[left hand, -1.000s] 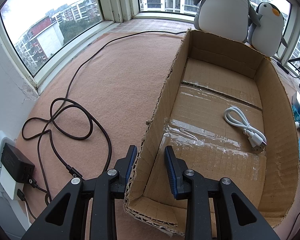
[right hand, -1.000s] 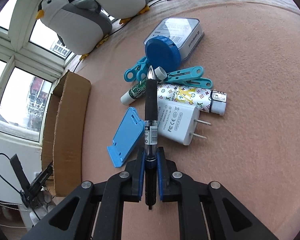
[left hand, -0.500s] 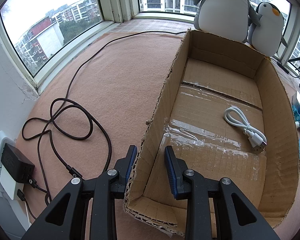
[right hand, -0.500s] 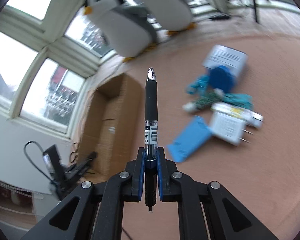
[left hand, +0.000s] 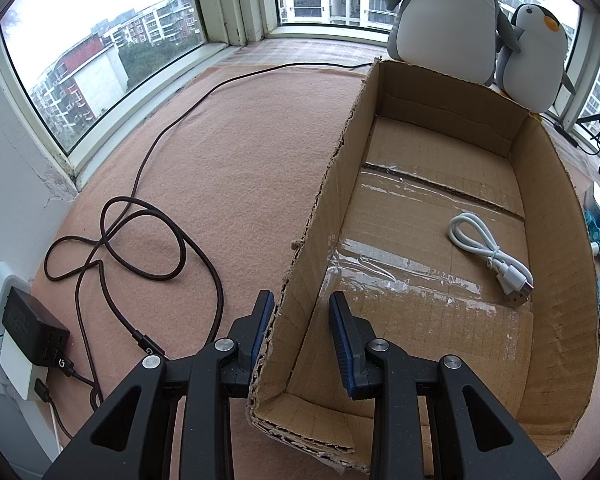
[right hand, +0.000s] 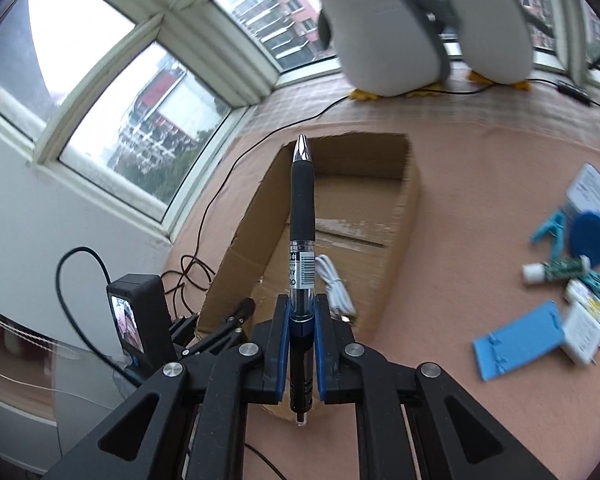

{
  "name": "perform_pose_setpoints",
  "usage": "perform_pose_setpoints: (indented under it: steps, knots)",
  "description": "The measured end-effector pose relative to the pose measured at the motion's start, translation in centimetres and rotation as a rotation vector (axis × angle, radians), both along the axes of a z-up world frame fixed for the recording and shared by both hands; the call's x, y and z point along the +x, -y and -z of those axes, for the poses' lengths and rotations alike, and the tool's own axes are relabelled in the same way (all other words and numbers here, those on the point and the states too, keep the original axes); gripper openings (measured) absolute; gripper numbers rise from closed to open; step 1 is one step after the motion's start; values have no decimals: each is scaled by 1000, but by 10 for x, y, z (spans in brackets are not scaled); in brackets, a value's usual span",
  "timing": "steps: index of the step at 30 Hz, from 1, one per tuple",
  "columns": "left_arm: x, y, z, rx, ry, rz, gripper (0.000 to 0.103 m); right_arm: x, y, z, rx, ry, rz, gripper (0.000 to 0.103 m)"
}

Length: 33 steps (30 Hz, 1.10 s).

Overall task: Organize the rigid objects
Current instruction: 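Carry the black pen into the box and release it beside the cable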

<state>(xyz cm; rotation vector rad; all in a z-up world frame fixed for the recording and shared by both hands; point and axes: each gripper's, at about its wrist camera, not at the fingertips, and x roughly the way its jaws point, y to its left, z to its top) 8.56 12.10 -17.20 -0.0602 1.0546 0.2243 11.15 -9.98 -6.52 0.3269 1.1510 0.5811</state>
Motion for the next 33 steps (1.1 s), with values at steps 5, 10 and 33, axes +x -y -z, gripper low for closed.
perform_pose_setpoints:
  steps: [5, 10, 33]
  knots:
    - [0, 0, 0, 1, 0, -1, 31, 10, -30, 13, -32, -13, -40, 10]
    - [0, 0, 0, 1, 0, 0, 31, 14, -48, 27, -60, -35, -67, 10]
    - [1, -2, 0, 3, 2, 1, 31, 13, -64, 49, -138, -44, -84, 40]
